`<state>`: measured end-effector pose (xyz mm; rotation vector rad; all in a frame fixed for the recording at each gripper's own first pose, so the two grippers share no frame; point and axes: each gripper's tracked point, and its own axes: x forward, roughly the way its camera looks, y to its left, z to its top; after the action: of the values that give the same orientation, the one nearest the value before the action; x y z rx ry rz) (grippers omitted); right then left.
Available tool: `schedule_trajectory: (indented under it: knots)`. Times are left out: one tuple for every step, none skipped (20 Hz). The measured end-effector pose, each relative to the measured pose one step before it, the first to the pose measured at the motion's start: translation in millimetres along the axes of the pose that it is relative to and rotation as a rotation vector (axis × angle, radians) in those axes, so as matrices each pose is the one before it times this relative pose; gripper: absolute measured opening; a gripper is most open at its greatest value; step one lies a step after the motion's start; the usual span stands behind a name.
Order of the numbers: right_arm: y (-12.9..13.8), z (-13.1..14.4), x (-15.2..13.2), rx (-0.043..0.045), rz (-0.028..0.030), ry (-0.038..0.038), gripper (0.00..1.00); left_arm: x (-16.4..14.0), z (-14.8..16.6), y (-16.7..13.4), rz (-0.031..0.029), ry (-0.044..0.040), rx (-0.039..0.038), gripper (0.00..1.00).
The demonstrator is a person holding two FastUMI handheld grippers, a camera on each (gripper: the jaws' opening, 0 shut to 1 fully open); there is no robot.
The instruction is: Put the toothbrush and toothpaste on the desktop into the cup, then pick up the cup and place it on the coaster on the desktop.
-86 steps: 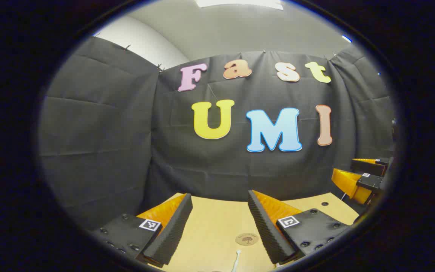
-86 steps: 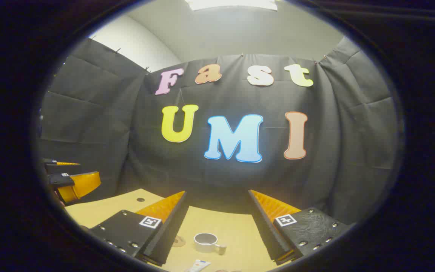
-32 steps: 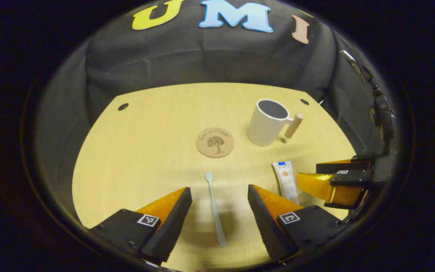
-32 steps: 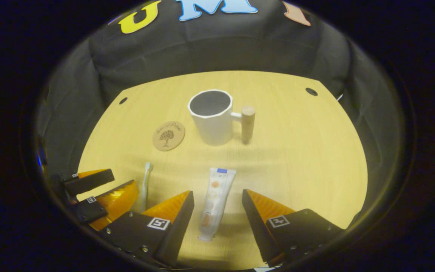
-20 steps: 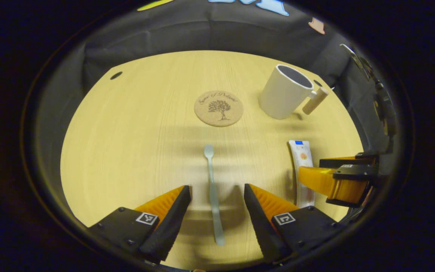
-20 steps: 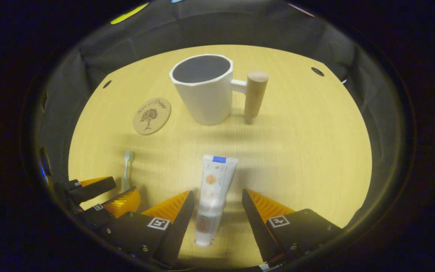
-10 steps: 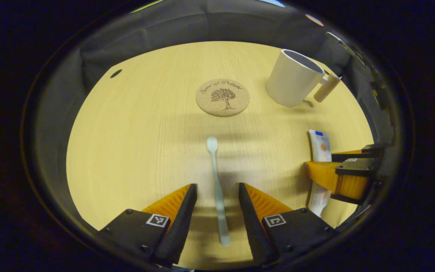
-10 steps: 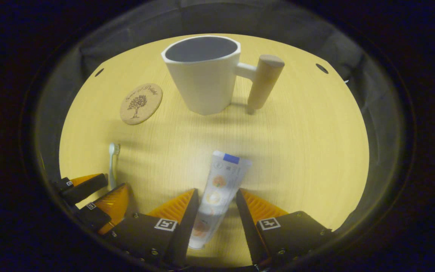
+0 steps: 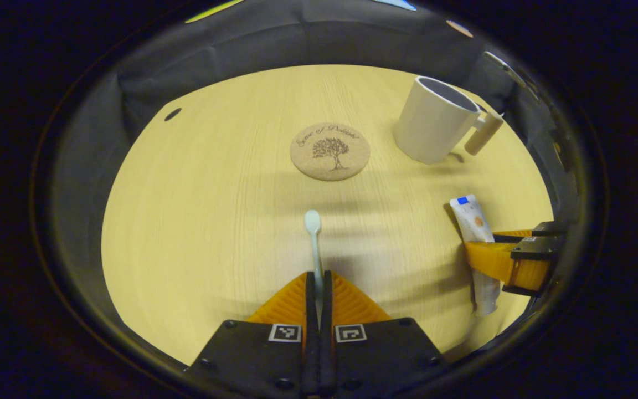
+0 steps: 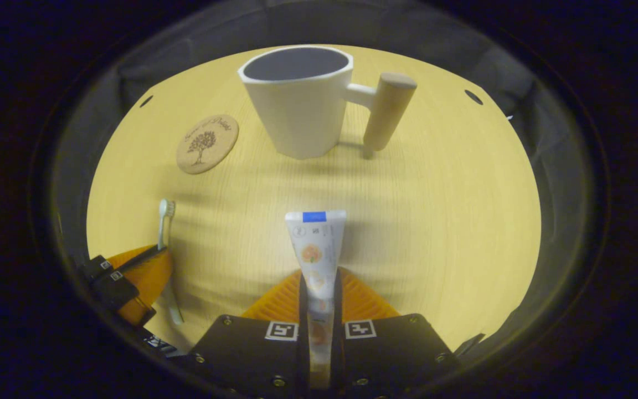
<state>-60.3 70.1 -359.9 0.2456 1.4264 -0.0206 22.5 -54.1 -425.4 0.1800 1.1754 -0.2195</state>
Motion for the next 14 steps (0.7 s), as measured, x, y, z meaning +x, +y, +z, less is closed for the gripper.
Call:
schedule_trajectory:
  knots:
    - [1.11, 2.19, -2.76, 0.01745, 0.01138, -0.01608, 0.17, 2.81, 0.13, -1.62, -0.00326, 0.00258, -0.00016, 0.08]
    - [1.17, -1.71, -2.50, 0.01623, 0.01754, 0.00130, 0.16, 0.97, -0.64, 0.93, -0.00091, -0.00462, -0.00808, 0.08]
    - [0.37, 1.43, -0.38, 0.01022, 0.01607, -0.00398, 0.16, -1.31, 0.65, 1.07, -0.00543, -0.00935, -0.00128, 0.08]
    - [0.30, -1.02, 0.33, 0.00798, 0.01440, -0.00347, 0.16, -0.07, 0.05, 1.16, -0.00325, -0.00372, -0.00082, 0.08]
    - [-1.15, -0.01, 1.13, 0.00920, 0.00556, -0.00471, 0.16, 1.15, -0.02, 1.24, 0.00168, -0.00276, -0.00396, 0.08]
    - [0.04, 1.74, 1.04, 0.00214, 0.00239, -0.00188, 0.16, 0.71, 0.54, 0.44, 0.00139, -0.00257, -0.00782, 0.08]
    - [0.07, -1.05, -0.61, -0.00235, -0.00342, -0.00612, 0.16, 0.71, -0.22, 0.01, 0.00054, -0.00379, -0.00948, 0.08]
    - [0.08, 0.91, -0.78, -0.00372, -0.00292, -0.00966, 0.16, -0.33, -0.08, 1.47, 0.00194, -0.00265, -0.00904, 0.08]
    - [0.57, 0.45, -0.33, -0.00122, 0.00013, -0.01285, 0.16, -2.69, -0.67, 2.88, 0.00147, -0.00446, -0.00777, 0.08]
    - [0.44, 2.38, -2.76, 0.00383, 0.00617, -0.01142, 0.16, -3.03, 1.18, 2.15, 0.00006, -0.00870, -0.00735, 0.08]
    - [0.37, 0.40, -2.62, 0.00823, 0.01203, -0.01210, 0.16, -2.27, 0.58, 3.41, 0.00118, -0.01271, -0.00500, 0.08]
    - [0.40, 0.83, -5.01, 0.00989, 0.01328, -0.01342, 0.16, -2.87, 3.14, 2.42, 0.00245, -0.01477, -0.00226, 0.08]
    - [0.39, 3.02, -4.78, 0.00733, 0.01035, -0.01582, 0.16, -2.31, 2.73, 1.25, 0.00275, -0.01624, 0.00109, 0.08]
    - [-0.43, 2.00, -6.70, 0.00471, 0.00573, -0.01650, 0.16, -3.48, 3.83, 1.13, 0.00113, -0.01627, 0.00242, 0.08]
